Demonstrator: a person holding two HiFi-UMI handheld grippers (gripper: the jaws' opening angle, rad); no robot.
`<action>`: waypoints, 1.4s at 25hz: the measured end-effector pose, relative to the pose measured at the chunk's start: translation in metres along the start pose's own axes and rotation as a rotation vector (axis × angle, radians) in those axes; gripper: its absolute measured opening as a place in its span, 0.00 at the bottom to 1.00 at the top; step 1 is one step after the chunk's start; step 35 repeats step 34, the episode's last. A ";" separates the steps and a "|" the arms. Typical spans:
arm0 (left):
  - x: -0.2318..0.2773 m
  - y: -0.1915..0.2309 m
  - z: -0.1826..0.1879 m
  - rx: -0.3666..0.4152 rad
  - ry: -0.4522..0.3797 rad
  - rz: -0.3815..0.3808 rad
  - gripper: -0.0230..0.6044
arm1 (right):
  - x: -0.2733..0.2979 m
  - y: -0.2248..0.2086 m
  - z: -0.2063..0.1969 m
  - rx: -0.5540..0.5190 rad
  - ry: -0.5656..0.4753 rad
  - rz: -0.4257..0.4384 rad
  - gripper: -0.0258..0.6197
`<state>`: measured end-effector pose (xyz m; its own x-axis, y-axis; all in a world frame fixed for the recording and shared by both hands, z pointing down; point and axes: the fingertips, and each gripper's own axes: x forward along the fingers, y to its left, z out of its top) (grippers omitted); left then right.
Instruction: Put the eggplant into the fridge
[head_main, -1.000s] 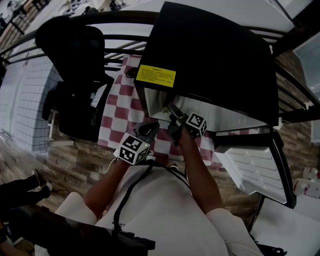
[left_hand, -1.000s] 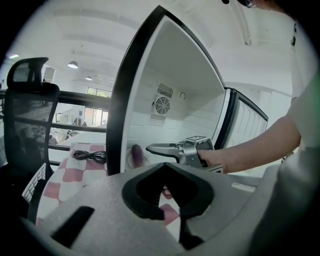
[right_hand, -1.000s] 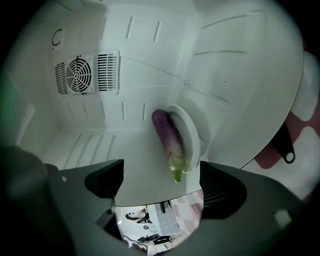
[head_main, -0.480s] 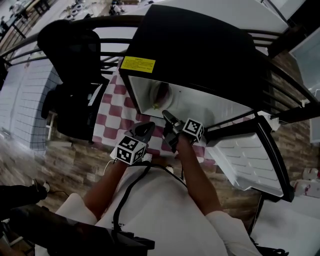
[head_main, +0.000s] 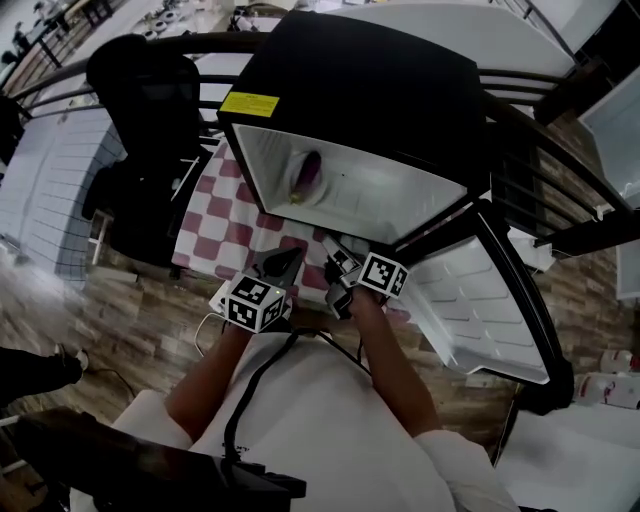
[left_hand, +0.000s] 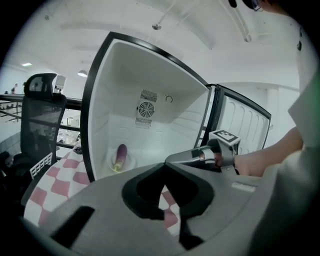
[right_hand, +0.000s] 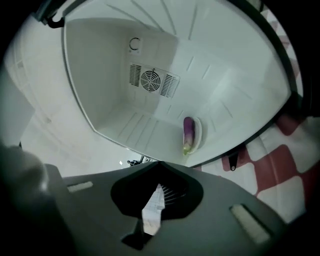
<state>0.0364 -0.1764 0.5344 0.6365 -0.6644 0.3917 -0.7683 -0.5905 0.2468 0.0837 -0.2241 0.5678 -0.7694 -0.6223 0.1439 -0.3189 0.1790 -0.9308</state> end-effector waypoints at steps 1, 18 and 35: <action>-0.001 -0.005 -0.002 -0.001 -0.002 0.005 0.04 | -0.009 0.003 -0.001 -0.030 0.003 0.007 0.05; -0.033 -0.066 -0.028 -0.029 -0.038 0.110 0.04 | -0.133 0.036 -0.030 -0.527 0.053 0.023 0.05; -0.035 -0.055 -0.010 -0.012 -0.048 0.099 0.04 | -0.140 0.042 -0.021 -0.588 0.015 -0.013 0.05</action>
